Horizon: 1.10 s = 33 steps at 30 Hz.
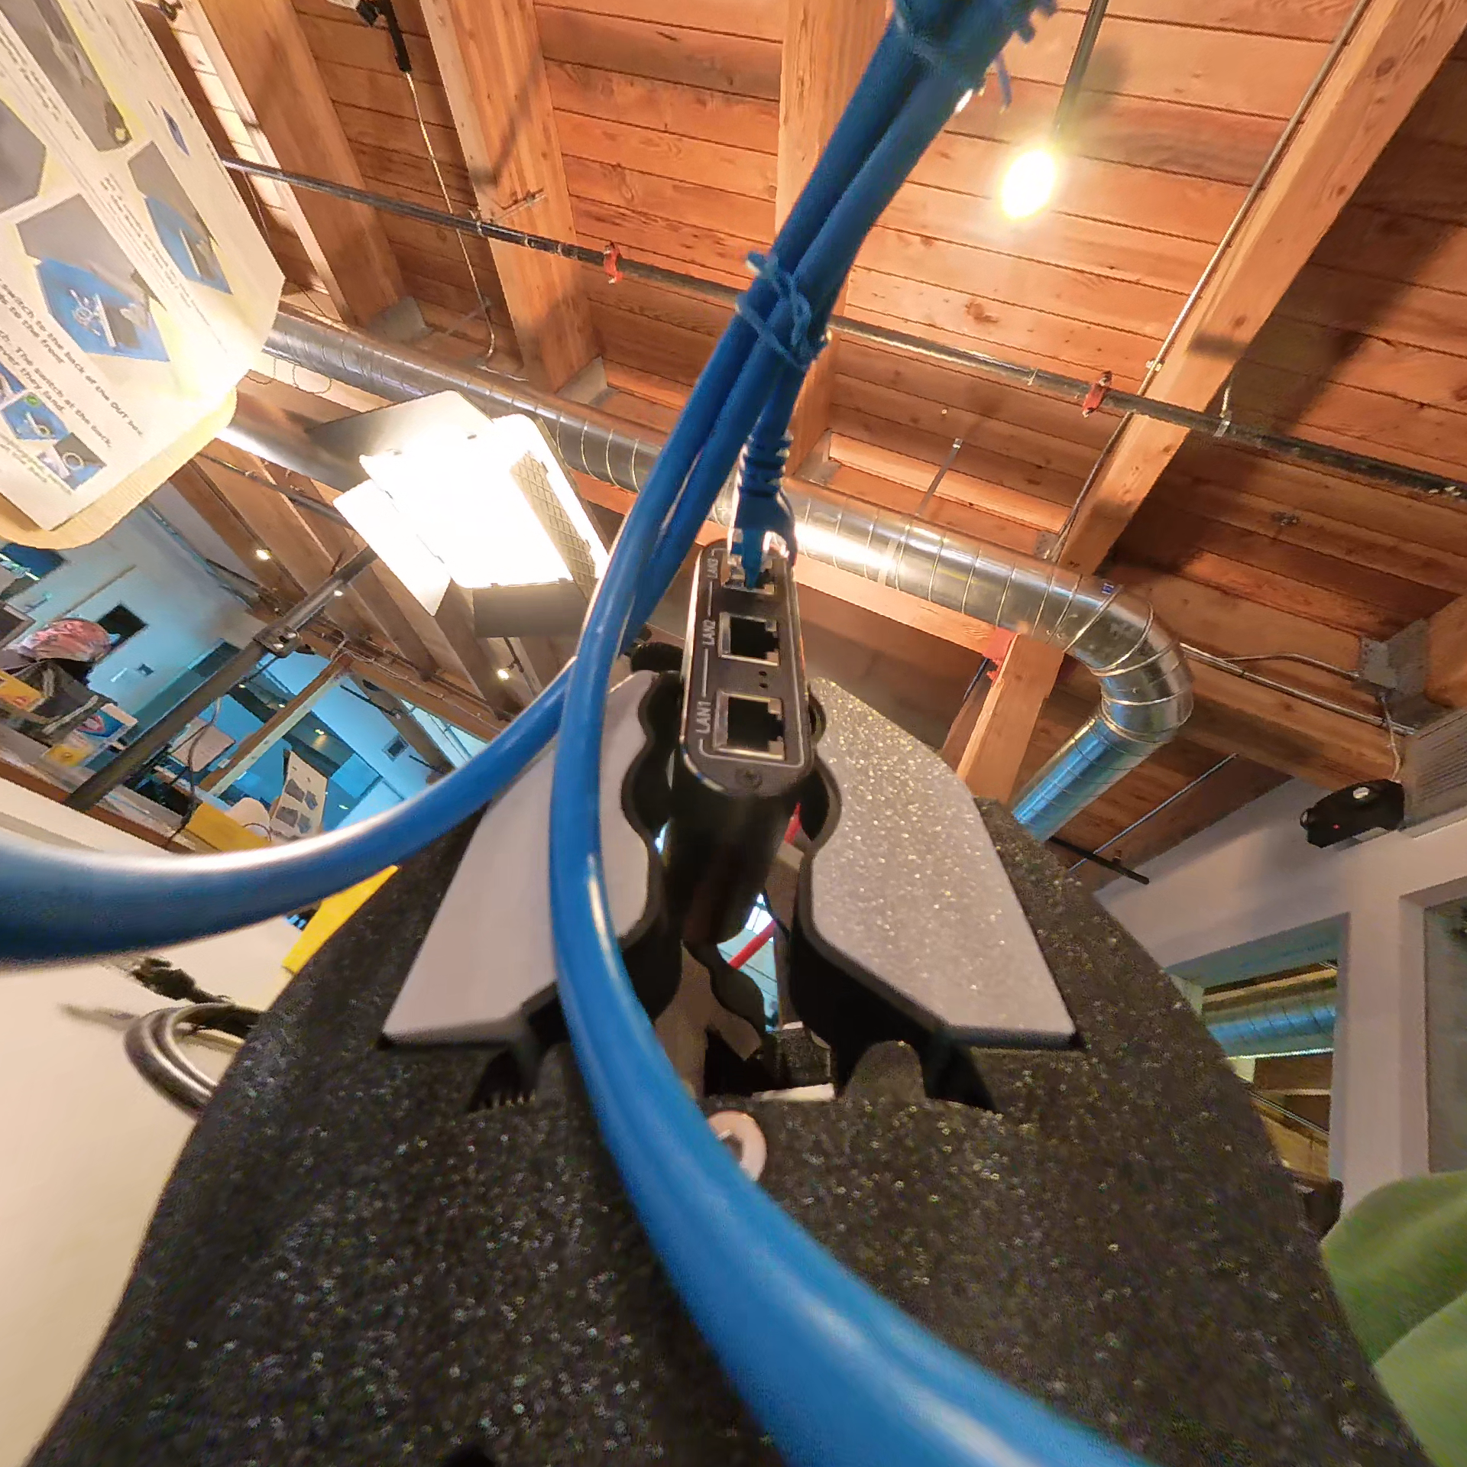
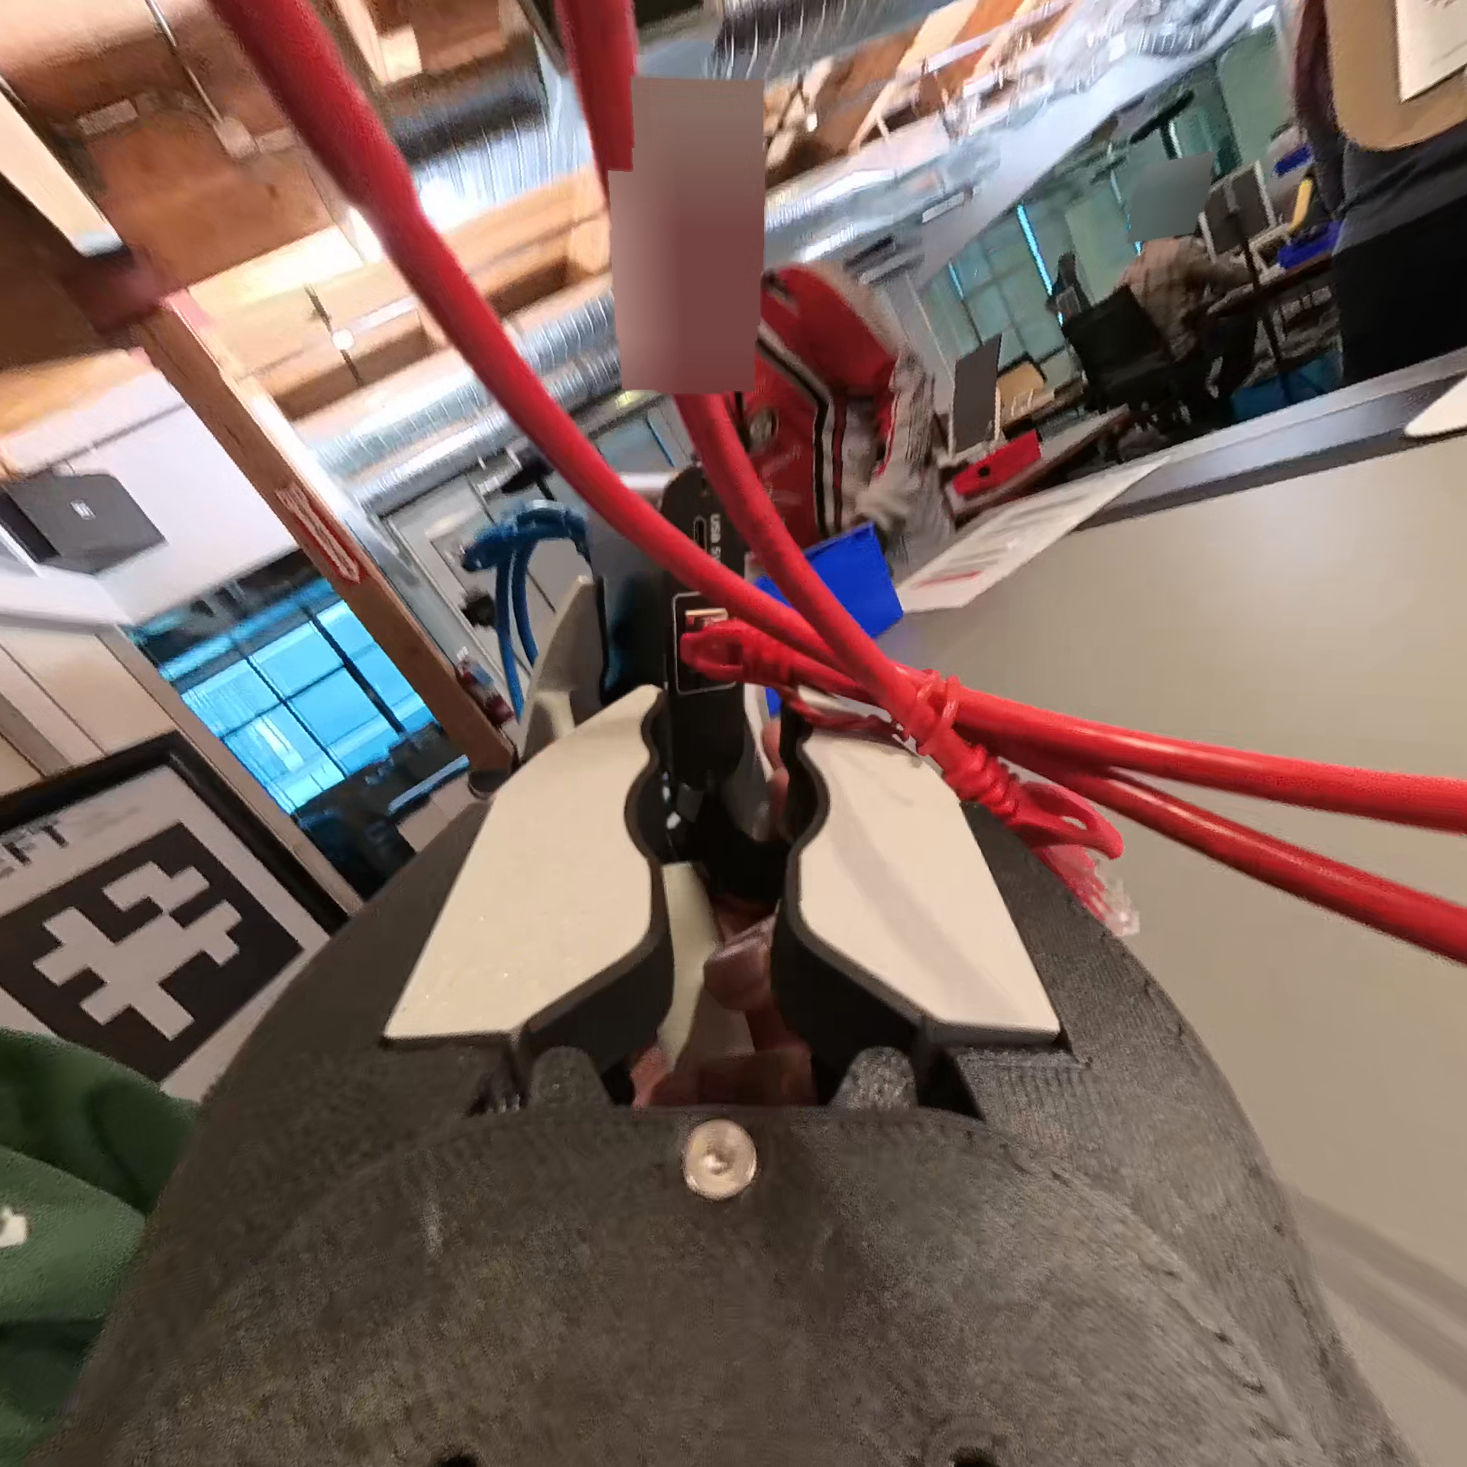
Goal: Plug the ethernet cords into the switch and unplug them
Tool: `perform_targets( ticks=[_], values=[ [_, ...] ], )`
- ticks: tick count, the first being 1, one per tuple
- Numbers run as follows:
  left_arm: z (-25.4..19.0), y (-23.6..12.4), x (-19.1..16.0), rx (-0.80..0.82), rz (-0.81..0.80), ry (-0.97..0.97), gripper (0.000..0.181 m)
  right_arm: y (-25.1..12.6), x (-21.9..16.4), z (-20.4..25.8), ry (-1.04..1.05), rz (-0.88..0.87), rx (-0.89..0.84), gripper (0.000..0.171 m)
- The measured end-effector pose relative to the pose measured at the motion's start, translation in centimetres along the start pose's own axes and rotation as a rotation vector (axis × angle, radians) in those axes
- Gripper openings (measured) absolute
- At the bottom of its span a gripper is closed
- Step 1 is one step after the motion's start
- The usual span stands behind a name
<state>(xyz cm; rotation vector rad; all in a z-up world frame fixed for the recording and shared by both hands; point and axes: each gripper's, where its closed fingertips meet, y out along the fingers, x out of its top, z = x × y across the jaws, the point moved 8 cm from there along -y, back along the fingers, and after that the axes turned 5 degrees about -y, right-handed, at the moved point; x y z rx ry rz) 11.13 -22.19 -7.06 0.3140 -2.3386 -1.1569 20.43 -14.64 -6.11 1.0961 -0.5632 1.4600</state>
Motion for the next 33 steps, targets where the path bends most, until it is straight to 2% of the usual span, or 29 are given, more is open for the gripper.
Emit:
perform_targets(
  ticks=[4,11,16,18,22,28,33],
  values=[
    [0.0,0.0,0.3,-0.011,0.022,-0.003,0.029,0.1,-0.5,0.1,0.011,-0.102,0.013,0.024],
    [-0.3,-0.1,0.6,-0.052,0.001,-0.031,0.029,0.2,0.0,0.5,0.023,-0.099,0.176,0.037],
    [-0.9,-0.1,0.9,-0.141,0.035,-0.070,0.028,0.4,-0.7,-0.1,0.293,-0.128,0.273,0.036],
    [-1.2,0.0,0.6,-0.149,0.049,-0.038,0.027,0.3,-0.7,-0.1,0.313,-0.113,0.291,0.039],
    [-1.7,0.4,0.2,-0.176,0.072,0.007,0.028,0.0,-0.1,0.9,0.148,-0.105,0.261,0.041],
    [-1.4,0.2,0.2,-0.138,0.060,0.013,0.028,-0.5,0.2,1.1,0.041,-0.150,0.146,0.032],
    [-2.0,0.3,-0.3,-0.187,0.071,0.018,0.027,-0.9,1.1,2.2,-0.144,-0.191,0.114,0.030]
  ],
)
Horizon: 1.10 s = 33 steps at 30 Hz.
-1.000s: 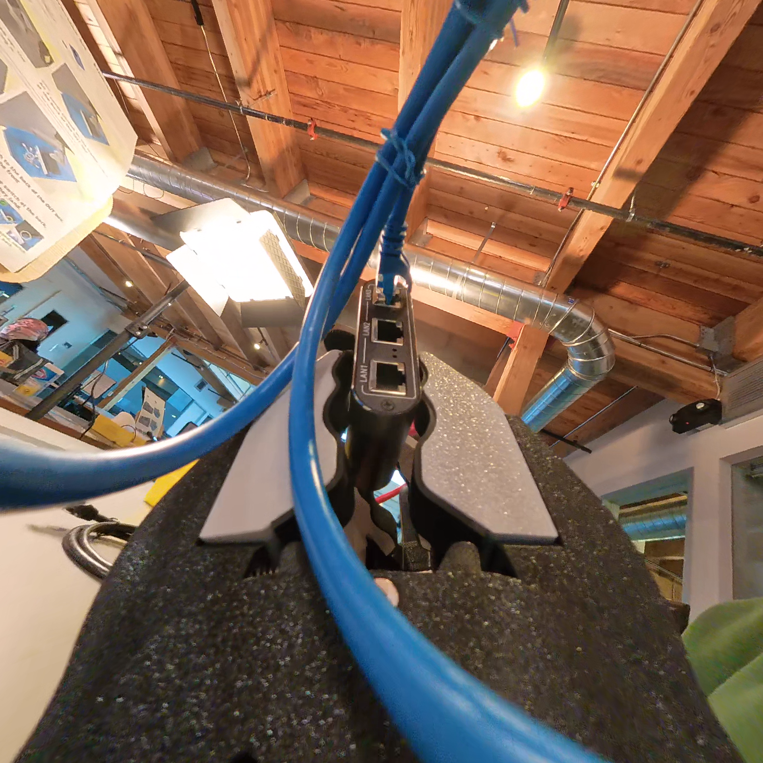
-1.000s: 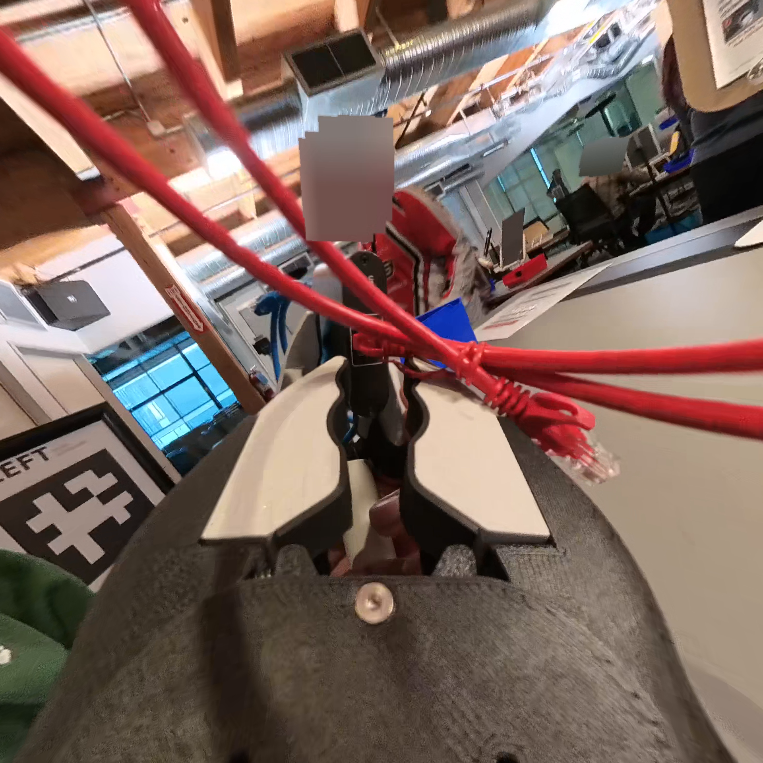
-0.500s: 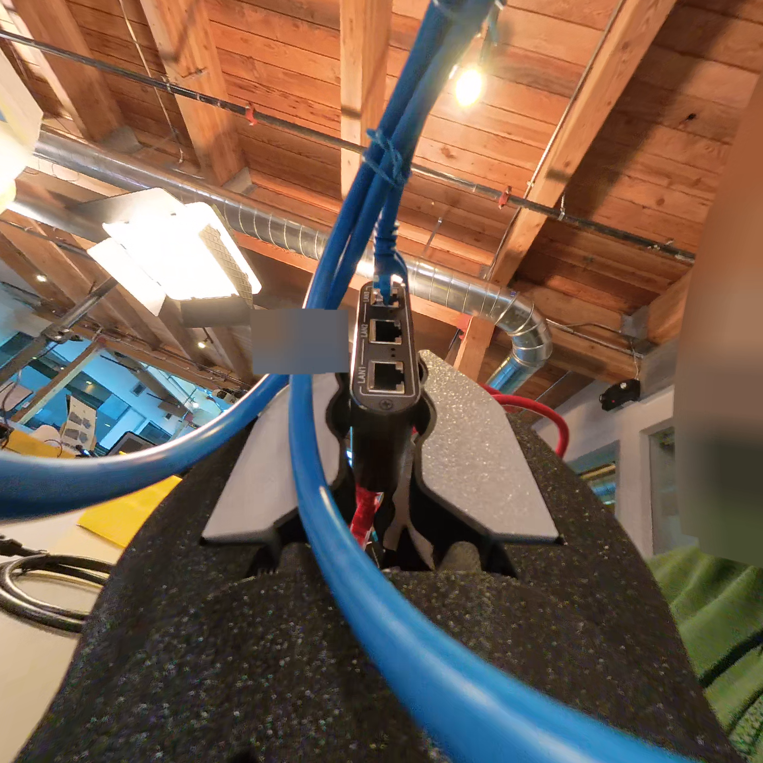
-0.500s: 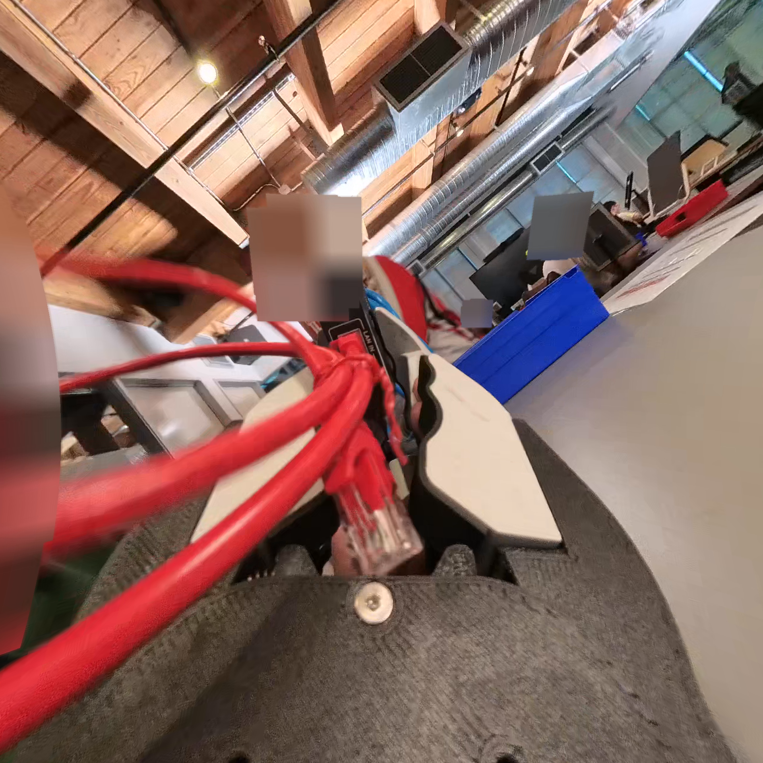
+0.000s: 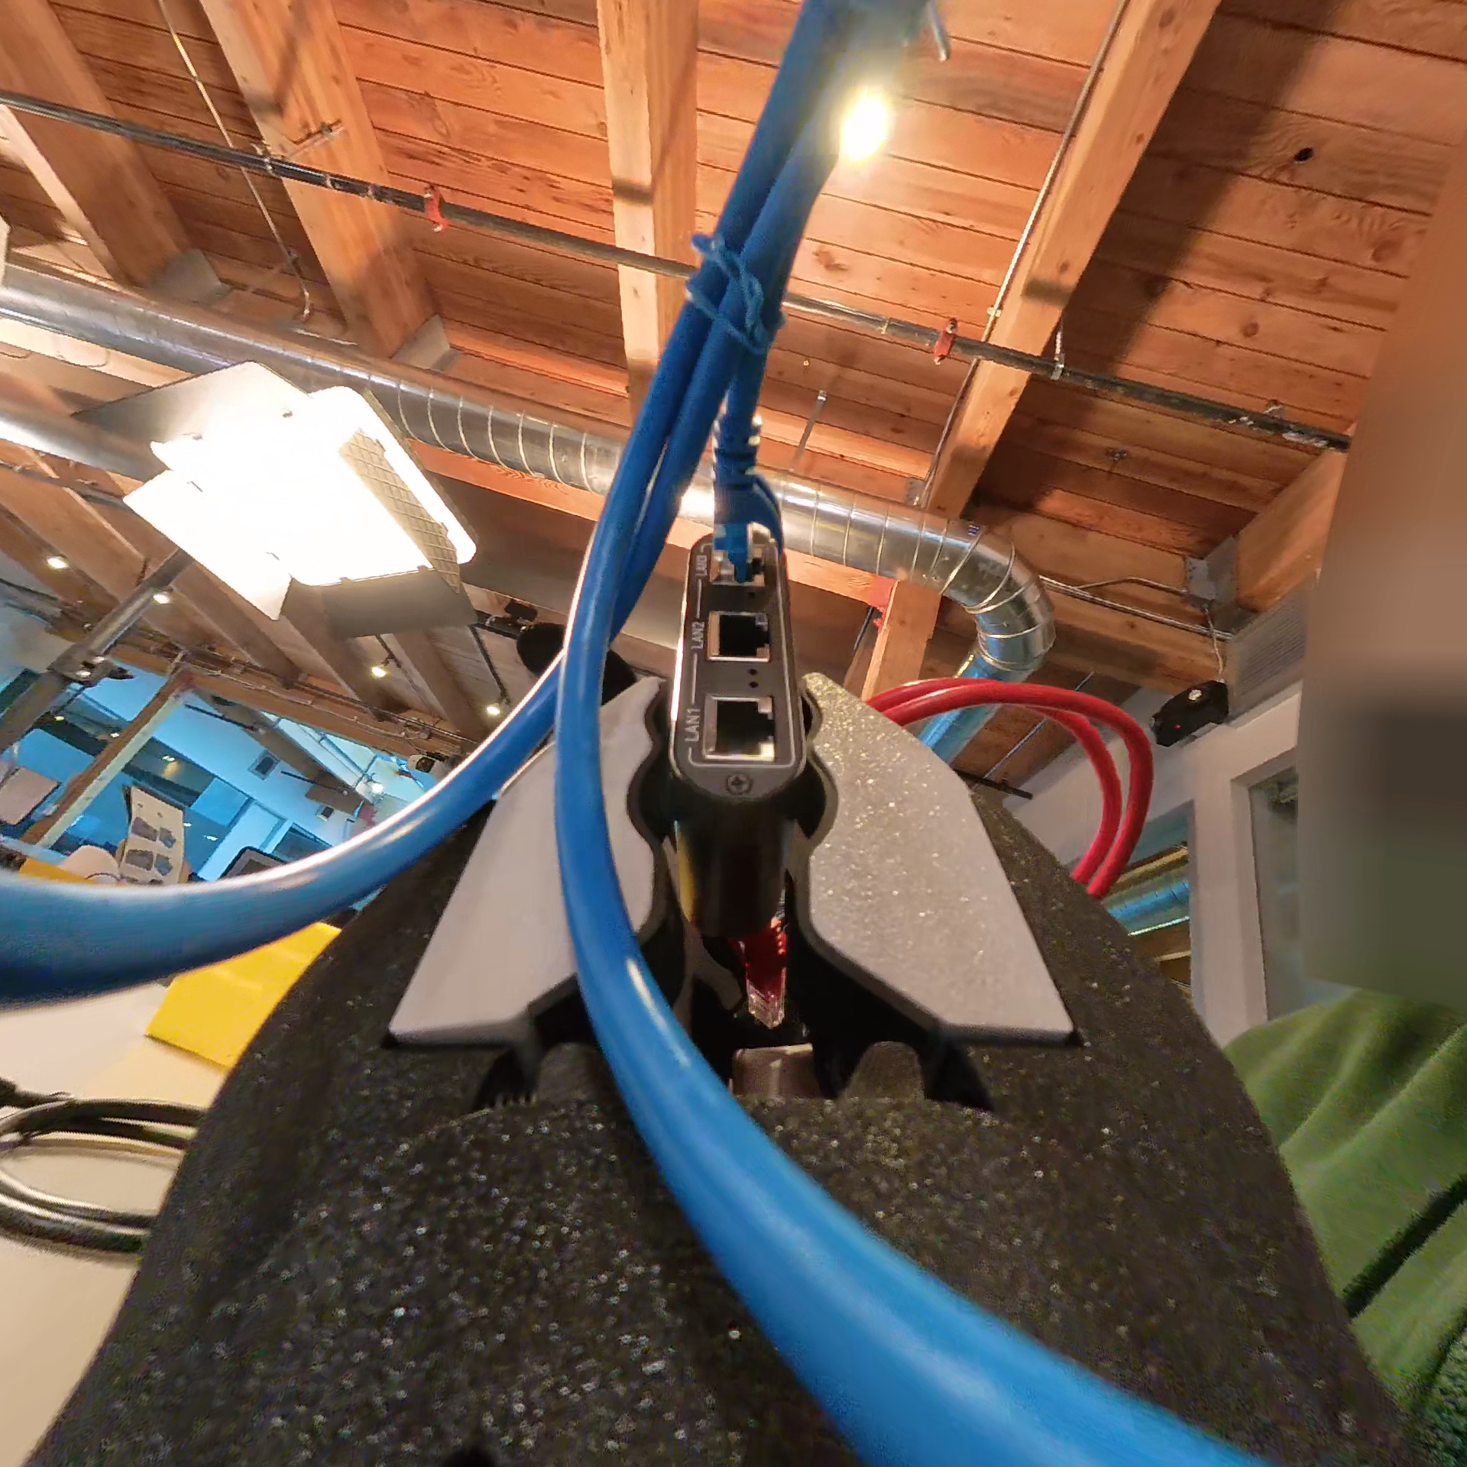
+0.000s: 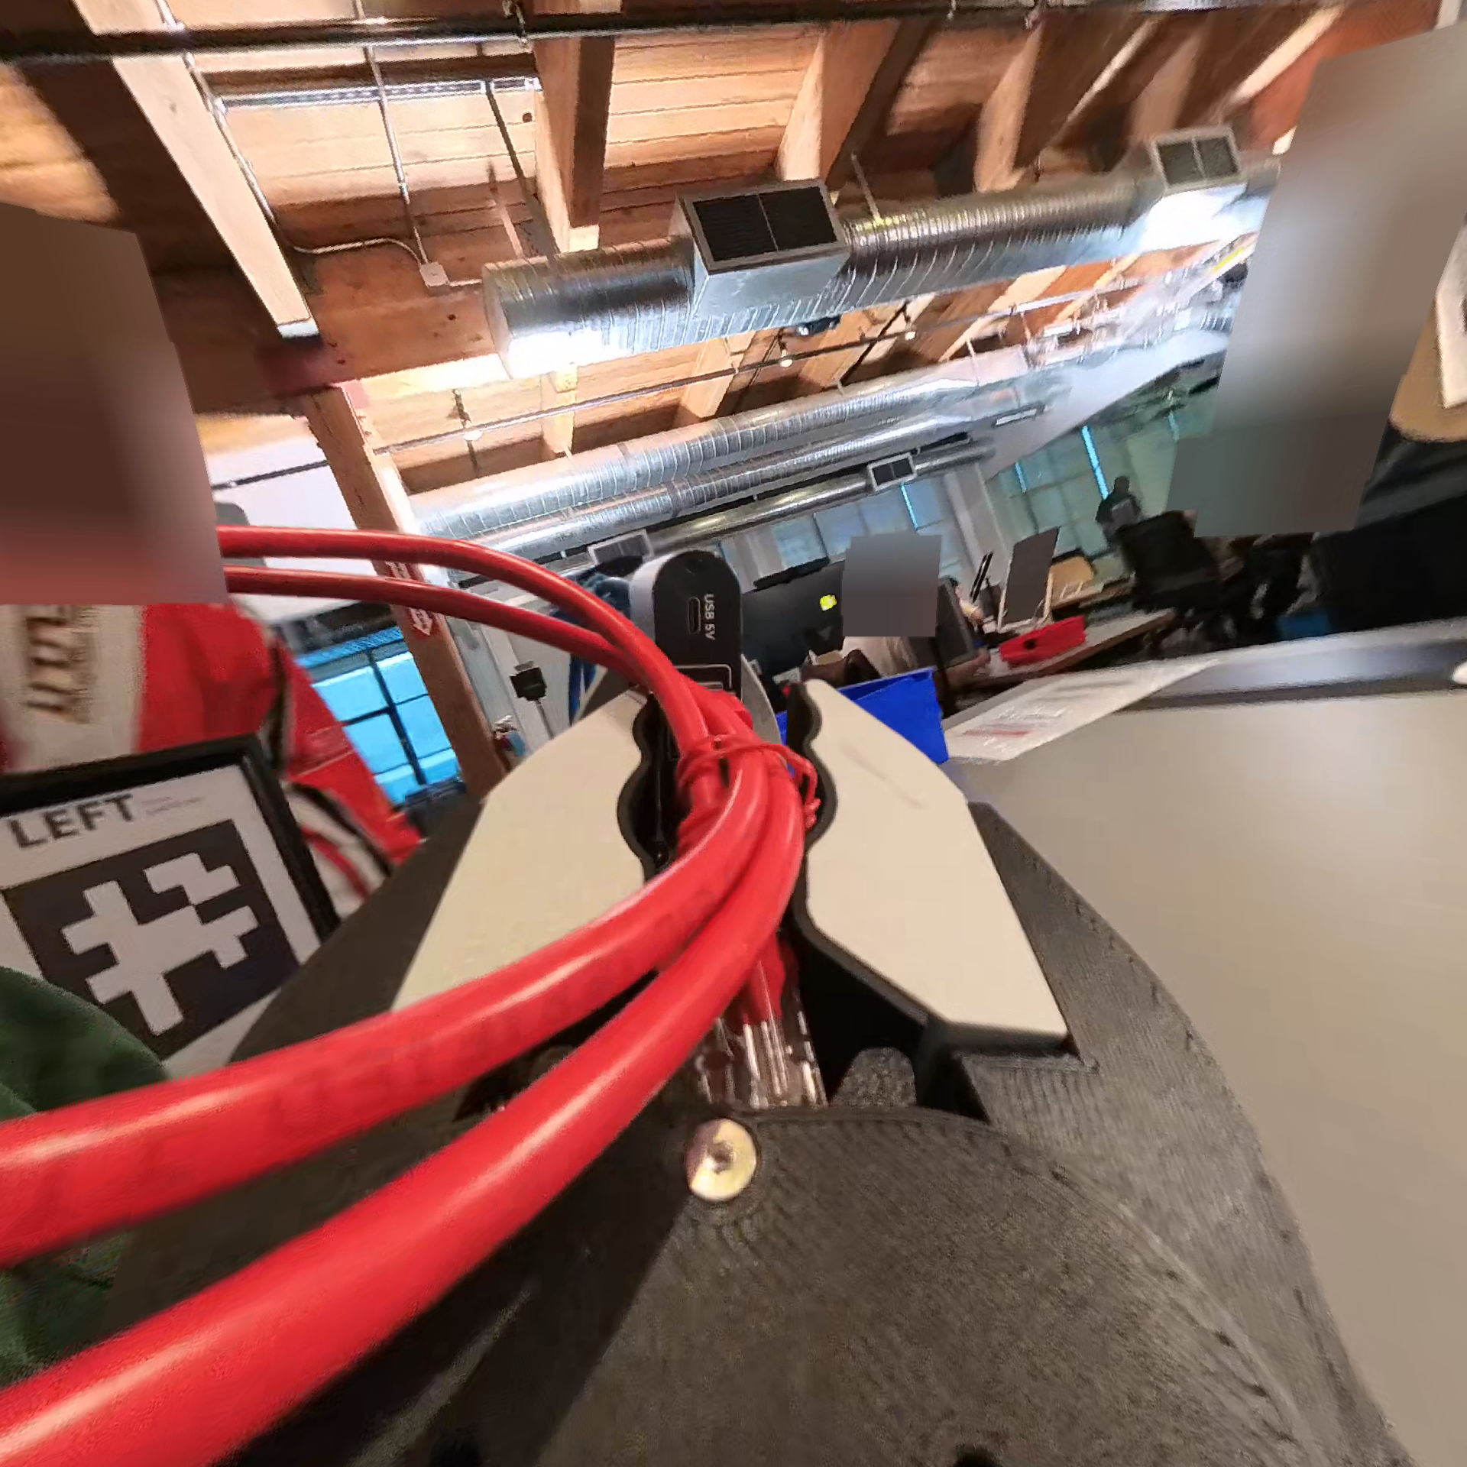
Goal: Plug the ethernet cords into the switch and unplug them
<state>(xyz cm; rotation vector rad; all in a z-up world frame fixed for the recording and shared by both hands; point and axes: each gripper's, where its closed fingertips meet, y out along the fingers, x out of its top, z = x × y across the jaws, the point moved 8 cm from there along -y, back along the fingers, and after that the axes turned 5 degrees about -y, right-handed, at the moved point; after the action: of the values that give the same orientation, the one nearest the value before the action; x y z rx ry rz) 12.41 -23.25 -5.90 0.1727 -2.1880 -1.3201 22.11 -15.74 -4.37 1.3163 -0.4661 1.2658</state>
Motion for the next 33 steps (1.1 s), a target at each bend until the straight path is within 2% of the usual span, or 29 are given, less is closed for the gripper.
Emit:
perform_targets(
  ticks=[9,24,33],
  values=[
    [0.0,-0.2,0.3,-0.024,-0.018,-0.029,0.027,-0.1,-0.6,0.4,-0.169,0.131,0.009,0.028],
    [-0.6,0.2,0.1,-0.068,0.010,-0.006,0.027,-0.5,0.1,0.5,-0.134,0.050,0.055,0.028],
    [-1.5,0.7,-0.2,-0.073,0.089,0.103,0.027,-1.0,1.2,1.3,-0.312,0.025,0.018,0.024]
  ],
)
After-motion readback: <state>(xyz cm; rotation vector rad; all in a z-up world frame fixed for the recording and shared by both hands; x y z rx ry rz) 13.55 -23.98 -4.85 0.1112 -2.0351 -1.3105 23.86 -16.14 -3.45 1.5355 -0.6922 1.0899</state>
